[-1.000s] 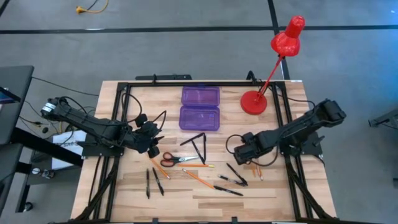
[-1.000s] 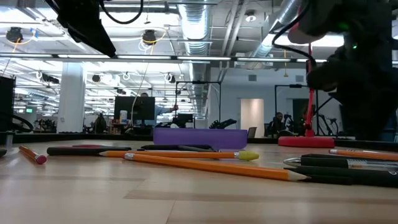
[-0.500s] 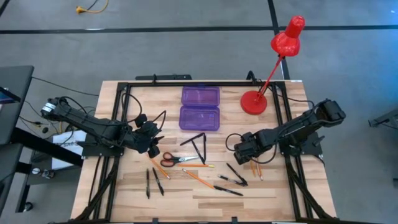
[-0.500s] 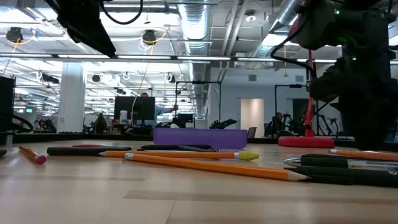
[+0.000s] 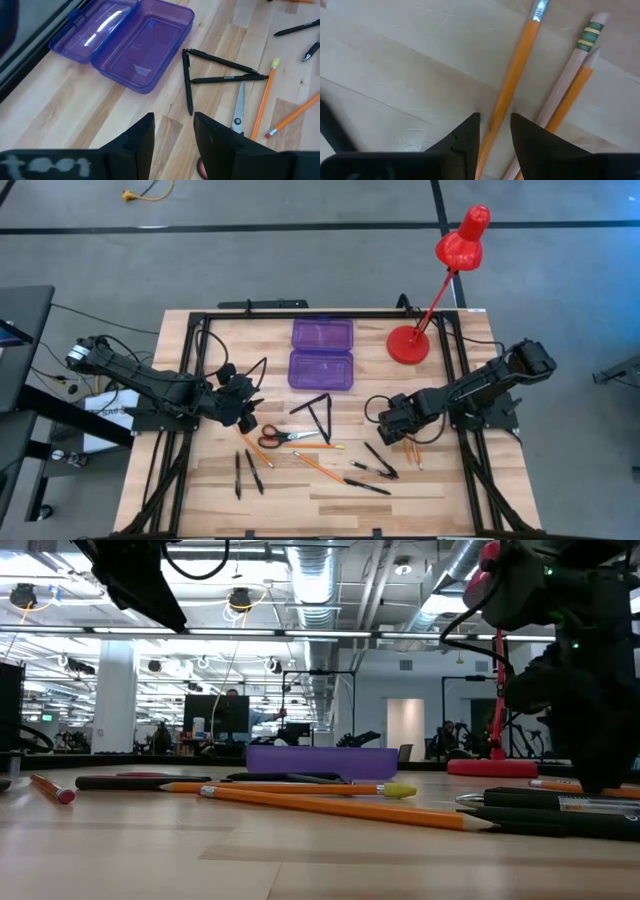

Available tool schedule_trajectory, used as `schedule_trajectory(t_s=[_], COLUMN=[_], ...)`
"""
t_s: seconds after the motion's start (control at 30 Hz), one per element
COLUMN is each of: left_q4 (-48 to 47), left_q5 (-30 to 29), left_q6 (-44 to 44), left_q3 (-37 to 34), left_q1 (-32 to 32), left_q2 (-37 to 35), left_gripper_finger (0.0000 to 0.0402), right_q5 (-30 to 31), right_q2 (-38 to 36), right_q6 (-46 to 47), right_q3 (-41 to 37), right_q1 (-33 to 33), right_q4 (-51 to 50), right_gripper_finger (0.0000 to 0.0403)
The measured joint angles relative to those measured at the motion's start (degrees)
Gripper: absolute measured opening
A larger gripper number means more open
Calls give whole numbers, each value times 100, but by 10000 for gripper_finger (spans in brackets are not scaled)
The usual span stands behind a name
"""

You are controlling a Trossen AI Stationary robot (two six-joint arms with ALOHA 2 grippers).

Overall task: Pick & place school supplies into a supply box
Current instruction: Put the yellow pencil into the purple supply box

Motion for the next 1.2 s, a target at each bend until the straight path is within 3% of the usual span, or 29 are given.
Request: schedule_trajectory(t_s=[0.3,0.57,0.93,1.2], left_q4=[0,1,1,1], left_q5=[-37,-160,-274,-375], left_q6=[-31,-33,-61,-75], left_q3=[0,0,0,0], left_q1=[0,0,0,-2], left_q2=[0,0,0,0], left_gripper_finger=[128,128,128,128], right_q5=[-12,6,49,355], right_q2=[0,-2,26,22], right_q6=[0,-95,-338,-1207], right_q3=[-6,-6,123,723], right_q1=[4,9,8,-312], right_q4=[-7,11,526,598], right_gripper_finger=[69,8,4,1])
